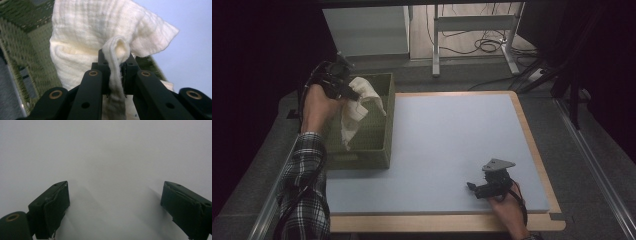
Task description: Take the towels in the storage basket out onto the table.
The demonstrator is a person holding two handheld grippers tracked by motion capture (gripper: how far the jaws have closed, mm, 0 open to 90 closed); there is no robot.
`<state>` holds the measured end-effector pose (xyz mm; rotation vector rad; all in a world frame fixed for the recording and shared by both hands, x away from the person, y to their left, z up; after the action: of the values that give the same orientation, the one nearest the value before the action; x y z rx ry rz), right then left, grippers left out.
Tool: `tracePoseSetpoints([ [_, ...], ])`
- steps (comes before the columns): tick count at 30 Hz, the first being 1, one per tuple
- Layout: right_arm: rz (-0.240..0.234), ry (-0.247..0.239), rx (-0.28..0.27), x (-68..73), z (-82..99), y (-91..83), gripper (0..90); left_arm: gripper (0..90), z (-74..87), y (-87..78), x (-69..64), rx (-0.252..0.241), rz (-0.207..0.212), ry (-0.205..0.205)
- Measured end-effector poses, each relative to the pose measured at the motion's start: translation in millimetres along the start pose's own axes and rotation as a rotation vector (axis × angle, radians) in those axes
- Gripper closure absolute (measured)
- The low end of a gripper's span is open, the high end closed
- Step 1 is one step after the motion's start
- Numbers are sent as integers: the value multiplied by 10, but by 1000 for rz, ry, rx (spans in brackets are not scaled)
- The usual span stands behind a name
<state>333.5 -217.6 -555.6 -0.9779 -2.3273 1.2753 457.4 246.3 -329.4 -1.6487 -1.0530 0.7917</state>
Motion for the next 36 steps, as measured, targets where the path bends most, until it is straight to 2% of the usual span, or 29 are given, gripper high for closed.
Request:
tracePoseSetpoints([
  [6,0,-1,1,0,0,0,87,812,-96,-89,-194,-6,8,46],
  [18,-2,-1,1,1,0,0,87,812,-320,-95,-571,-2,30,128],
  [27,-3,-1,1,-1,0,-1,87,809,-502,-57,-893,2,55,193],
  [28,-3,-1,1,-1,0,-1,87,808,-549,-34,-982,7,61,211],
  [29,-3,-1,1,-1,0,-1,87,808,-549,-34,-982,7,61,211],
  [36,-4,-1,2,-3,0,0,87,808,-684,61,-1251,10,87,250],
])
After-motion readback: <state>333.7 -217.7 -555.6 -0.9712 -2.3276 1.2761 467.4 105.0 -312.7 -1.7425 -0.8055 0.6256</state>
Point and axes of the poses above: each handheld gripper's, and its own axes: y roughly forward along the jaws, z roughly out of its underside, x roughly to its left, the point moved 3 cm from there along y, roughly forward along the jaws, and after that the axes turned 12 degrees about x, right-handed, at the moved point
